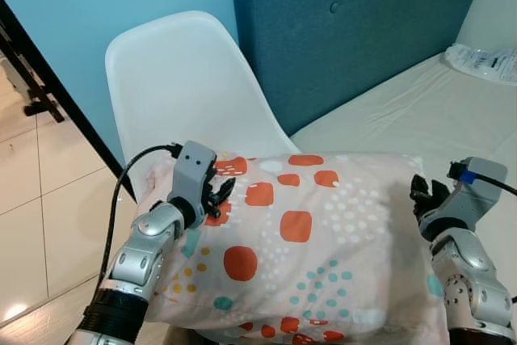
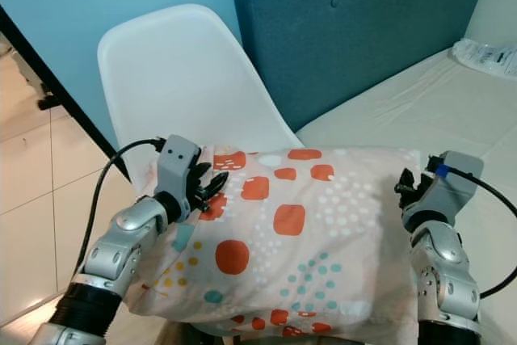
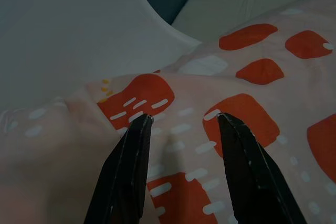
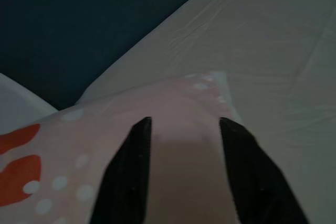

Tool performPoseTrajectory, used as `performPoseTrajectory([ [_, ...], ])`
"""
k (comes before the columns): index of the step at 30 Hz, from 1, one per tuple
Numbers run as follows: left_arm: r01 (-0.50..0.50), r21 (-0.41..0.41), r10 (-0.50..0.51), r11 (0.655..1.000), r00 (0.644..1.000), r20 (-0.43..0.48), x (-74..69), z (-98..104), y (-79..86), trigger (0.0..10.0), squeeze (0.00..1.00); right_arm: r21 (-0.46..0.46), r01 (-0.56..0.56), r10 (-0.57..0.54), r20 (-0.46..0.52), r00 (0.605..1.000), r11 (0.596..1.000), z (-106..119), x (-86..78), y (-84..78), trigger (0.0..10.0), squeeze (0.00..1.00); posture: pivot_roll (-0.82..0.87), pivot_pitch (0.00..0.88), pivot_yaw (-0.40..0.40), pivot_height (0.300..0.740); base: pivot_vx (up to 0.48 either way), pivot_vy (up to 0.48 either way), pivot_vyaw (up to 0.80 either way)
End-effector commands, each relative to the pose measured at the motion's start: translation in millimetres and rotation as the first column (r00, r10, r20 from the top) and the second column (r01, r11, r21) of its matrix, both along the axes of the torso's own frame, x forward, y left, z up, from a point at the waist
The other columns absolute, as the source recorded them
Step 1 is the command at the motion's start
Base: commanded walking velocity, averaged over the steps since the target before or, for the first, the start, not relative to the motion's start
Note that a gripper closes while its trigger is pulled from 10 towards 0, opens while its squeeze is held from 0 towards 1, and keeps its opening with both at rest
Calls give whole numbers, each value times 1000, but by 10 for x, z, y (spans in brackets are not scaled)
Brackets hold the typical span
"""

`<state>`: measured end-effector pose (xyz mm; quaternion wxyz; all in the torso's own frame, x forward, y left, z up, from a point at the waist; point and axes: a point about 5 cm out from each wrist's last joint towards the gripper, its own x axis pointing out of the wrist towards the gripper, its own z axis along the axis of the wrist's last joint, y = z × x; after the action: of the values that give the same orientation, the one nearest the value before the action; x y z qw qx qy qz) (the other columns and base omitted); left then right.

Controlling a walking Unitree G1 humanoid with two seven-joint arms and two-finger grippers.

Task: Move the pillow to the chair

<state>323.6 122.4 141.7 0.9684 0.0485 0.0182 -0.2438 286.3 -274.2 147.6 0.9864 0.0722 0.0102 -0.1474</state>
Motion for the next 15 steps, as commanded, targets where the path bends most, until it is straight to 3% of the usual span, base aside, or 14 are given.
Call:
performPoseTrajectory([
  [1, 11, 6, -11, 1000, 1000, -10, -14, -39, -3, 10000, 0, -21, 17, -17, -8, 1000, 1000, -11, 2, -15, 10000, 1000, -140, 135, 91, 598, 0, 0, 0],
  [5, 84, -34, -84, 996, 996, -4, -50, -23, -114, 10000, 0, -111, 81, -86, -40, 995, 990, 3, -5, -126, 10000, 1000, -146, 126, 91, 598, 0, 0, 0],
  [9, 98, -102, -97, 990, 995, 19, -57, 13, -154, 10000, 0, -153, 32, -39, -43, 998, 988, -3, 17, -82, 10000, 992, -149, 123, 87, 598, 0, 0, 0],
  [10, 94, -116, -92, 989, 995, 24, -55, 21, -155, 10000, 0, -140, 3, -8, -35, 999, 990, -2, 26, -47, 10000, 0, -149, 123, 87, 598, 0, 0, 0],
  [12, 75, -130, -72, 989, 997, 26, -45, 26, -142, 10000, 0, -114, -40, 36, -36, 999, 993, -17, 42, 27, 10000, 0, -150, 117, 85, 598, 0, 0, 0],
  [15, 17, -139, -14, 990, 1000, 20, -23, 6, -99, 10000, 0, 3, -202, 202, -13, 979, 979, -63, 74, 279, 10000, 0, -145, 109, 77, 598, 0, 0, 0],
])
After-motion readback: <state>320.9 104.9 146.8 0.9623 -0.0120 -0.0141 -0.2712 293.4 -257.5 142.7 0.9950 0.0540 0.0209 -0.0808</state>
